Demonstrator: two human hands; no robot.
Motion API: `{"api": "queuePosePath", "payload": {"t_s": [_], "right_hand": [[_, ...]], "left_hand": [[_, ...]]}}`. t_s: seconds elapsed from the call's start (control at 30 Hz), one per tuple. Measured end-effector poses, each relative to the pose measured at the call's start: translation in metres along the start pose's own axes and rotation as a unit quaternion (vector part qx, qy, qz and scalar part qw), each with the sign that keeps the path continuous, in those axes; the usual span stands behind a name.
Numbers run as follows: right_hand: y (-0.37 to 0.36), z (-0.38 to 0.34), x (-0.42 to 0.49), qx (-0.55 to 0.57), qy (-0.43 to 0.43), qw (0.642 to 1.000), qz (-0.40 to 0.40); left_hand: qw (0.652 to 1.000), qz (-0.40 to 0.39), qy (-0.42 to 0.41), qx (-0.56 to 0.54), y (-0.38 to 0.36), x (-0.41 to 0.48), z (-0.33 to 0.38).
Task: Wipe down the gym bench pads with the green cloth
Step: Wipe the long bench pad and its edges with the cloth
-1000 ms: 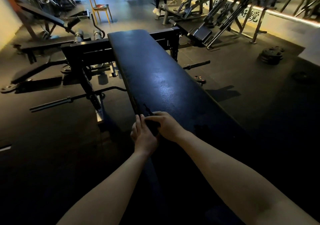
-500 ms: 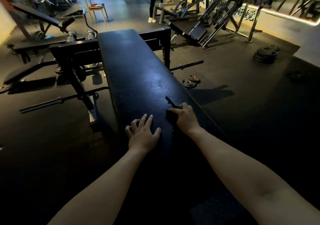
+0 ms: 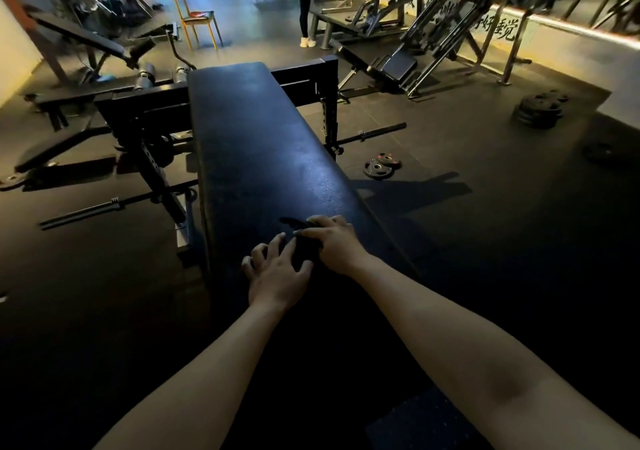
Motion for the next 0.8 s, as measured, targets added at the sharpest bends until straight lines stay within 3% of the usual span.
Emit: {"api": "queuePosePath", "payload": {"t_s": [0.13, 0.27, 0.47, 0.6, 0.8], "right_hand": [[0.035, 0.046, -0.011, 0.013, -0.036, 0.997, 0.074], [0.065, 0.084, -0.032, 0.009, -0.124, 0.985, 0.123], [0.066, 0.079, -0.045, 0.002, -0.215, 0.952, 0.215], [0.05, 0.059, -0.039, -0.005, -0.186, 0.964, 0.191], [0.002, -0.002, -0.025, 0.043, -0.052, 0.995, 0.079]], "left_hand": [[1.0, 0.012, 0.006, -0.005, 0.001, 0.002, 0.001], [1.0, 0.018, 0.009, -0.009, 0.002, 0.001, 0.003], [1.0, 0.022, 0.016, -0.001, 0.002, -0.001, 0.004], [0.999, 0.029, 0.016, 0.006, 0.002, 0.0, 0.003], [1.0, 0.024, 0.012, 0.011, -0.001, 0.003, 0.001]]}}
Point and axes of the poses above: each hand's wrist, its own x-axis towards the middle knuckle, its own y-axis out of the back of the hand, z = x × y, the point moved 6 cm from there along x, towards the middle knuckle, and after that the axes turned 15 degrees about x, right-handed, at the moved point
